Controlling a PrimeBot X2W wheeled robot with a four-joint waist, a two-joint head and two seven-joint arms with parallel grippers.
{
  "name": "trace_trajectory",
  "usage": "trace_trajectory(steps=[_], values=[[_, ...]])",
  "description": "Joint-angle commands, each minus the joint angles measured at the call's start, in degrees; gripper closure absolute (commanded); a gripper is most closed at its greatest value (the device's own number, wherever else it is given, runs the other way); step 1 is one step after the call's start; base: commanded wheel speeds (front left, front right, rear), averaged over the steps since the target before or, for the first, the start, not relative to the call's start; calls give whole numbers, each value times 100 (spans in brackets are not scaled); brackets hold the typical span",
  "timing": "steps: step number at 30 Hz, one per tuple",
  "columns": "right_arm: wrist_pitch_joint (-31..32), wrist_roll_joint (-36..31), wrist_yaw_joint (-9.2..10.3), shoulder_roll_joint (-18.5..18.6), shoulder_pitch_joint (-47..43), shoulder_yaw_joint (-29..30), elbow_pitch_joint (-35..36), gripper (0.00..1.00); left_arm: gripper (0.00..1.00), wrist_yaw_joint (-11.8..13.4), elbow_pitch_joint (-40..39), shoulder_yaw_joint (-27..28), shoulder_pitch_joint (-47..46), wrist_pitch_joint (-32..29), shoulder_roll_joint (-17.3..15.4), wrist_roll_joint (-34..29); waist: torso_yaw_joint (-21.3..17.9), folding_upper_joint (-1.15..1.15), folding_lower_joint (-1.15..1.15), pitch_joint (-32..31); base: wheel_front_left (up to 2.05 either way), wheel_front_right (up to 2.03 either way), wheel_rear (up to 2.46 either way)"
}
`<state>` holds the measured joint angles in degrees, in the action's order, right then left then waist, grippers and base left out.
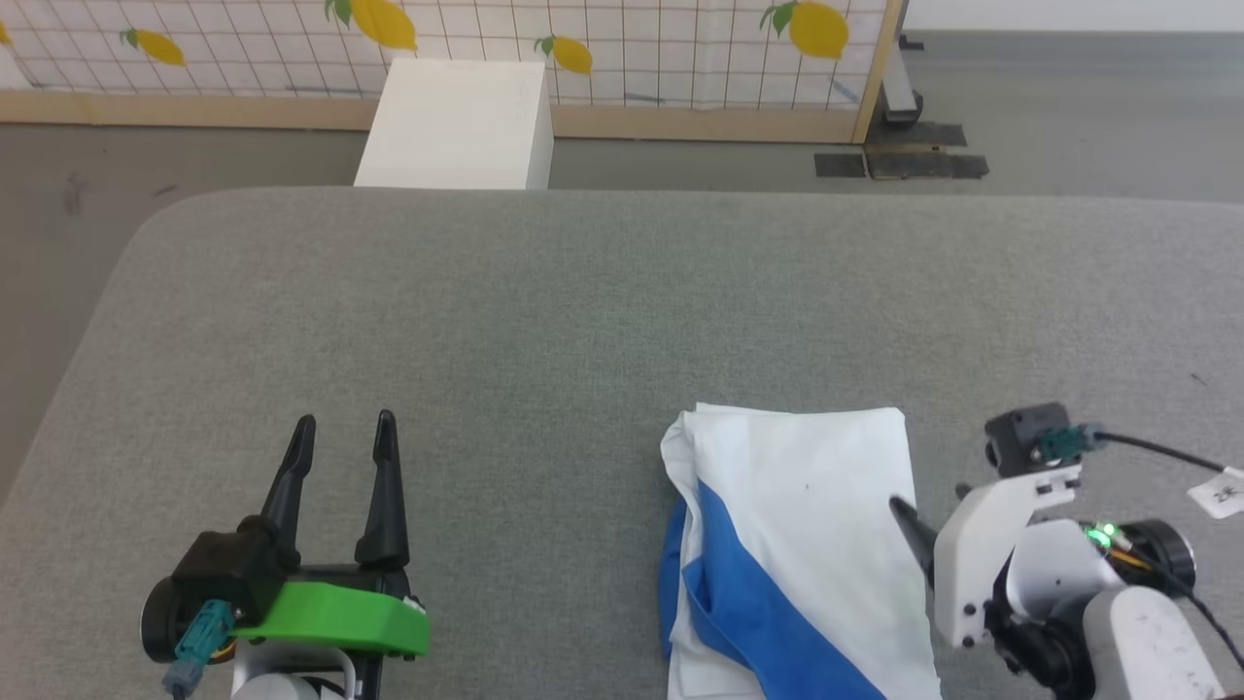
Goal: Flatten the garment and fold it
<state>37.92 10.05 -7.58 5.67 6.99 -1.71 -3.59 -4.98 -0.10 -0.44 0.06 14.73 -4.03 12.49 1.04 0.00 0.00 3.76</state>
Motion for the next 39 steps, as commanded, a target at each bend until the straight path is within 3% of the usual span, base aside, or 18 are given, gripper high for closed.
trace_trajectory(steps=[1, 19, 20, 21, 26, 30, 39], values=[[67, -89, 9, -55, -62, 10, -3, 0, 0, 16, -18, 8, 19, 27, 16, -47, -4, 0, 0, 76, 0, 0, 0], [343, -242, 9, -272, 51, -111, -1244, 0, 0, -30, 38, -75, -195, 27, 71, -43, 354, 0, 0, 448, 0, 0, 0], [358, -233, 9, -273, 53, -109, -1275, 58, 0, -33, 47, -82, -201, 27, 73, -42, 365, 0, 0, 447, 0, 0, 0], [360, -221, 9, -274, 59, -103, -1305, 100, 0, -36, 57, -90, -211, 27, 75, -40, 381, 0, 0, 443, 0, 0, 0], [341, -147, 9, -157, 110, -235, -1280, 100, 0, -52, 100, -109, -200, 27, 82, -48, 360, 0, 0, 369, 0, 0, 0], [263, -2, 9, 181, 185, -537, -1051, 100, 0, -67, 120, -134, -161, 27, 85, -52, 103, 0, 0, 304, 0, 0, 0], [553, 529, 9, 1357, 559, -1096, -510, 100, 0, -102, 176, -120, -308, 27, 74, -38, -1308, 0, 0, 571, 0, 0, 0]])
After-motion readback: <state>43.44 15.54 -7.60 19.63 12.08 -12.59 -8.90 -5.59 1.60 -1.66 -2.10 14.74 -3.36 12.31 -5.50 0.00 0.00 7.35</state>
